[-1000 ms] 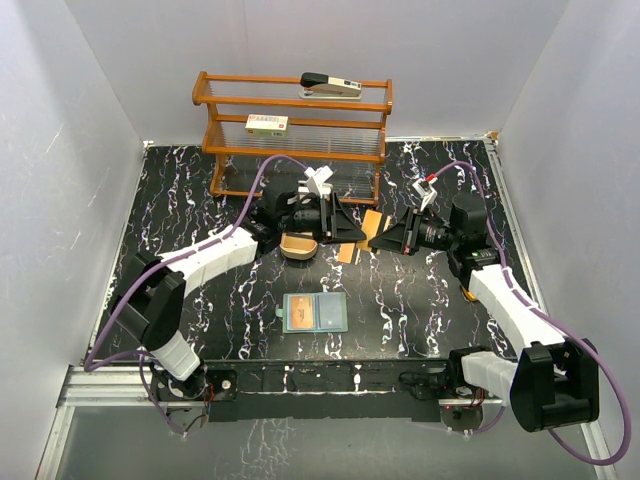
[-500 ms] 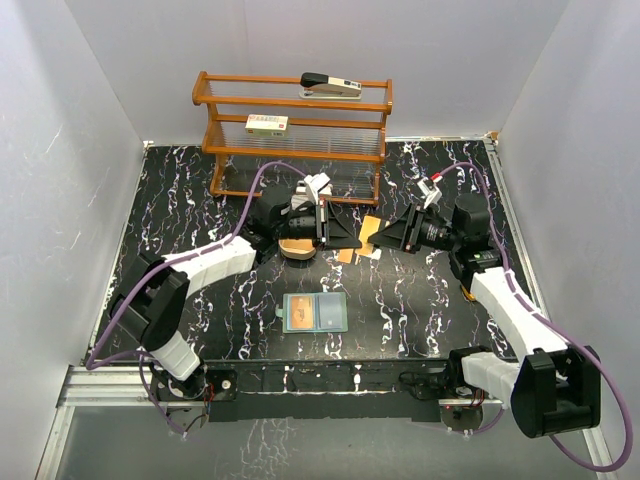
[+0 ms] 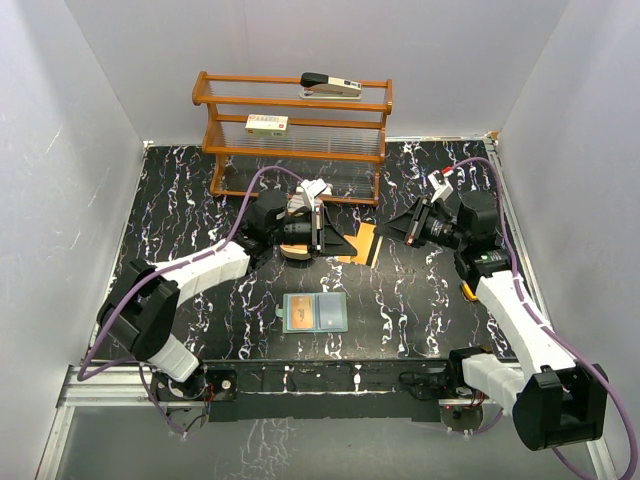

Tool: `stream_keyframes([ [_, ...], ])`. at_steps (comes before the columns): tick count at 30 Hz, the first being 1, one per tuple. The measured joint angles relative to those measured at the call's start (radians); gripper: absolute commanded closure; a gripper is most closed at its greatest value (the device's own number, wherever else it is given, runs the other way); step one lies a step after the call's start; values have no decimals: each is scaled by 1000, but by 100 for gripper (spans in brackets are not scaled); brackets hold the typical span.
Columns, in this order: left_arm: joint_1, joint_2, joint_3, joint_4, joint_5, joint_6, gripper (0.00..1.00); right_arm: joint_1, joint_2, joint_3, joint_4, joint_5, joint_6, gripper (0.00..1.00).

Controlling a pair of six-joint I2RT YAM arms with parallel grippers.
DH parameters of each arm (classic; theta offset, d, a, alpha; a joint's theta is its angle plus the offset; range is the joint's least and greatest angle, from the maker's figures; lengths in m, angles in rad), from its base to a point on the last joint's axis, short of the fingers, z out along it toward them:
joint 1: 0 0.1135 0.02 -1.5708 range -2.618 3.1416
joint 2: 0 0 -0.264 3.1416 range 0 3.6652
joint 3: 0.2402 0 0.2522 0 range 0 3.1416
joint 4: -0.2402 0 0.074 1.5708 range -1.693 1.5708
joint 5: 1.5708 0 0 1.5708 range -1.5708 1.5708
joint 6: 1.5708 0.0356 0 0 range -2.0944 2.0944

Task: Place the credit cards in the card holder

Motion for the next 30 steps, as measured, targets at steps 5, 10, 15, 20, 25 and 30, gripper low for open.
stream_keyframes([
  [5,-1,0,26,-156,-61,94,55,-1,-11,-3,-9,60,-18,100],
  [10,-2,8,140,-457,-275,258,68,-1,-16,-38,-2,210,-63,100],
  [15,-2,65,209,-610,-439,367,100,-1,42,-137,106,345,-91,100],
  [20,-2,282,376,-728,-556,452,100,-1,196,-180,219,433,-121,100],
  [25,-2,450,506,-800,-636,495,100,-1,328,-180,351,496,-146,100],
  [30,-2,543,572,-837,-692,516,100,4,426,-189,444,550,-170,100],
])
